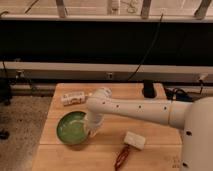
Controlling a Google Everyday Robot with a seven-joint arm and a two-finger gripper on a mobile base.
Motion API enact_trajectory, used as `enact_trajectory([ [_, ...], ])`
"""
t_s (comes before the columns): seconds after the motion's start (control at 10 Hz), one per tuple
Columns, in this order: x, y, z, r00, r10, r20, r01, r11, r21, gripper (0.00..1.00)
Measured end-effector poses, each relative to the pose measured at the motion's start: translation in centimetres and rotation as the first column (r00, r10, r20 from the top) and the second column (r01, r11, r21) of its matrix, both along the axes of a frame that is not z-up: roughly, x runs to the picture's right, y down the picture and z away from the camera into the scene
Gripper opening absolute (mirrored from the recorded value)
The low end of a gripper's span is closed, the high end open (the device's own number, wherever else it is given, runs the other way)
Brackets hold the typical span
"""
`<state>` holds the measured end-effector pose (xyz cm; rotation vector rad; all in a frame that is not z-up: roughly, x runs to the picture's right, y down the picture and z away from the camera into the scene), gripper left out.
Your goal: Drag the ceramic bowl in a circle
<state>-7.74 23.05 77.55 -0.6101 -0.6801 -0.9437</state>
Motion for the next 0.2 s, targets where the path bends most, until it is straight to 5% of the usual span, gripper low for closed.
enact_trajectory([
  [0.2,0.35,0.53,-0.21,1.000,0.004,-0.012,-0.005,0.9999,-0.014,0.00],
])
